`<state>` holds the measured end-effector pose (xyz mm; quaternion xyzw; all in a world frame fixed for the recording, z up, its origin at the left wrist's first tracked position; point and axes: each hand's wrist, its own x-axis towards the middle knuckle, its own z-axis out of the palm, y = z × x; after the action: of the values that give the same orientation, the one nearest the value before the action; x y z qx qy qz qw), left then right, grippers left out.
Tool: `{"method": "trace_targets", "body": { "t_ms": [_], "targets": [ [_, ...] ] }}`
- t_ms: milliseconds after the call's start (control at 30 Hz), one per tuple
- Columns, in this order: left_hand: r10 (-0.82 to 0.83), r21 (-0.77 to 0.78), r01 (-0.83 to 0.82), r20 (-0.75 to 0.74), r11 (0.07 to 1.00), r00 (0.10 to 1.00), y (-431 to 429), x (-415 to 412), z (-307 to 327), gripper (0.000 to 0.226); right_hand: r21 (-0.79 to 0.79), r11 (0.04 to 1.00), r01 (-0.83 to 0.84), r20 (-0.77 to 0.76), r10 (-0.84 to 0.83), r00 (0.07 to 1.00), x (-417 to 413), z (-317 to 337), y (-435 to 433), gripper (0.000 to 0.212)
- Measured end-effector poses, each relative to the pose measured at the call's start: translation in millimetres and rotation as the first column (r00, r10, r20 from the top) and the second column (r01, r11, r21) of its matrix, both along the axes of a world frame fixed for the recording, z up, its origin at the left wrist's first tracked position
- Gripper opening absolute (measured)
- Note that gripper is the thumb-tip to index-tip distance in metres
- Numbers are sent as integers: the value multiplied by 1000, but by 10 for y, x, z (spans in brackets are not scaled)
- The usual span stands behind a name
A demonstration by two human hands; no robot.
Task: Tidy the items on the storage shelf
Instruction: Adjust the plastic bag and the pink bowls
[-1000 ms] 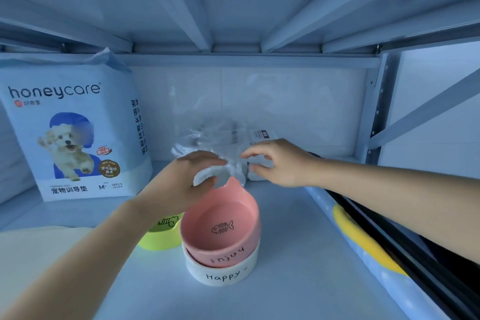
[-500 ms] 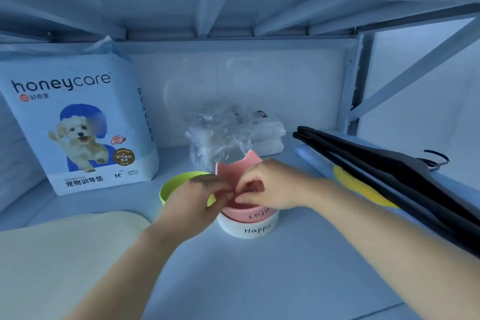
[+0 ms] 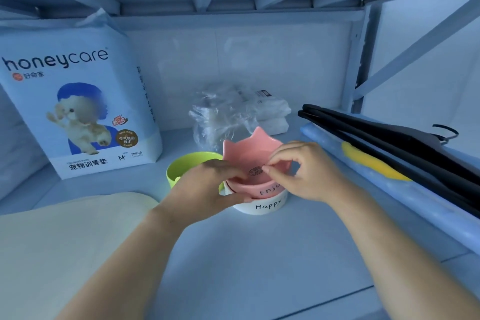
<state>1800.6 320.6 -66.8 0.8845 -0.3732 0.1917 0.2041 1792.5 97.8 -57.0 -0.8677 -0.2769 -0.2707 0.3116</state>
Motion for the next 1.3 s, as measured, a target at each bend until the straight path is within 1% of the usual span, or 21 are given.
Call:
{"method": "trace_targets", "body": {
  "t_ms": [100, 200, 267, 333, 467, 633, 667, 767, 900, 1000, 1100, 1233, 1300],
  "targets": [
    [1, 48, -3, 42, 999, 999, 18, 24, -1, 16, 24, 998, -61, -76, 63, 995, 1, 30, -88, 21],
    [-4, 54, 0, 70, 999, 998, 8, 12, -1, 14, 22, 996, -91, -143, 93, 985, 2, 38, -142, 25],
    [-13, 69, 6, 110, 998, 994, 1, -9, 11, 16, 6, 994, -107, -173, 107, 979, 12, 35, -156, 19],
    [-18, 85, 6, 141, 996, 990, -4, -20, 43, 20, 9, 994, -108, -170, 108, 980, 17, 24, -170, 14],
    [-9, 107, 0, 90, 994, 996, -1, -9, 92, 23, 37, 996, -87, -163, 92, 982, 18, 8, -181, 16],
    [28, 130, -43, 115, 991, 993, -11, -17, 50, 32, -38, 995, -93, -231, 82, 969, 14, 16, -197, 13],
    [36, 125, -50, 116, 991, 993, -12, -15, 39, 33, -47, 995, -92, -251, 77, 965, 13, 17, -198, 13],
    [53, 97, -68, 142, 993, 988, -19, -4, 20, 32, -72, 994, -83, -296, 58, 953, 22, 4, -176, 26],
    [74, 85, -88, 154, 992, 985, -50, -3, 1, 33, -94, 993, -75, -253, 49, 966, 43, 0, -133, 23],
    [86, 64, -101, 201, 993, 976, -78, -12, -32, 36, -101, 993, -56, -217, 33, 976, 39, -26, -139, 21],
    [110, 31, -118, 195, 993, 975, -113, -42, -79, 40, -107, 994, -28, -184, 8, 983, 25, -70, -123, 22],
    [114, 11, -120, 226, 993, 967, -140, -25, -134, 40, -141, 990, -14, -215, -16, 976, 49, -96, -68, 31],
    [117, -11, -118, 234, 993, 965, -154, 7, -165, 40, -152, 988, 8, -226, -43, 973, 70, -94, -56, 31]
  ]
}}
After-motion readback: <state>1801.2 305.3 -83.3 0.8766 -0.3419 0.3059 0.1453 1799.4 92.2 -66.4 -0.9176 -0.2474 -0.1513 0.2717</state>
